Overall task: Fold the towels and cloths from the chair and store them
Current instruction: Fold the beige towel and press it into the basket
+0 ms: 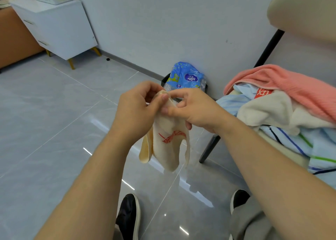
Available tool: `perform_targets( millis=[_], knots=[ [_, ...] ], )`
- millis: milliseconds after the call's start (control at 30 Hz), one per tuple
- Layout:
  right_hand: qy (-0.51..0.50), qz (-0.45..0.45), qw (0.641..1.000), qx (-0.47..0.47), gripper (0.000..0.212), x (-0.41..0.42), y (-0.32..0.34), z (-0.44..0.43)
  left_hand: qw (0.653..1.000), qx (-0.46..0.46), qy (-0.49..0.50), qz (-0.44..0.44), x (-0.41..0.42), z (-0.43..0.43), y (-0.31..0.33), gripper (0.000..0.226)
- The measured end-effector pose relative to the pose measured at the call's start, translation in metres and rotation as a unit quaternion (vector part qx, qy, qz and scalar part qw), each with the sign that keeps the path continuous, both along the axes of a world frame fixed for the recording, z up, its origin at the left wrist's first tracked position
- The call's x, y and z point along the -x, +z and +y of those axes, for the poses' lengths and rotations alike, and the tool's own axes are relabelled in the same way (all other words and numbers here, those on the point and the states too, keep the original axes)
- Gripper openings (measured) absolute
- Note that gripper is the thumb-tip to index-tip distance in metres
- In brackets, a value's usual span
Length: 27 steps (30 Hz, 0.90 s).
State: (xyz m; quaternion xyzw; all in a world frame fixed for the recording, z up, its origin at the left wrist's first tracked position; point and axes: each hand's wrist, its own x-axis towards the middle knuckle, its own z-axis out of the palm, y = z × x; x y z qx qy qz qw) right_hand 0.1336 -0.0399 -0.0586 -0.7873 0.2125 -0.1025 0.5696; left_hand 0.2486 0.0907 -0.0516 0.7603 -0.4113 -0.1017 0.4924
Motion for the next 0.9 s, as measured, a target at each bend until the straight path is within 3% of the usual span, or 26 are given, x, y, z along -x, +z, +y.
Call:
perform_targets(
  millis=[167,367,533,800,900],
  knots=[
    [0.018,0.019,0.999,-0.044,0.024,0.001,0.0,-0.002,1.0,0.019,0.012,-0.018,-0.004,0.001,-0.002,0.004],
    [0.037,0.101,0.99,-0.097,0.036,0.0,-0.012,-0.005,0.997,0.047,0.057,-0.028,-0.009,0.002,0.0,0.009],
    [0.088,0.158,0.977,-0.109,0.032,0.002,-0.023,-0.004,0.996,0.05,0.071,-0.032,-0.012,0.004,0.002,0.013],
    [-0.103,0.138,0.981,-0.095,0.035,-0.003,-0.037,-0.013,0.996,0.038,0.07,-0.038,-0.021,0.009,0.001,0.017],
    [-0.13,0.122,0.982,-0.069,0.02,-0.002,-0.038,-0.017,0.995,0.035,0.09,-0.033,-0.022,0.007,-0.001,0.01]
  ],
)
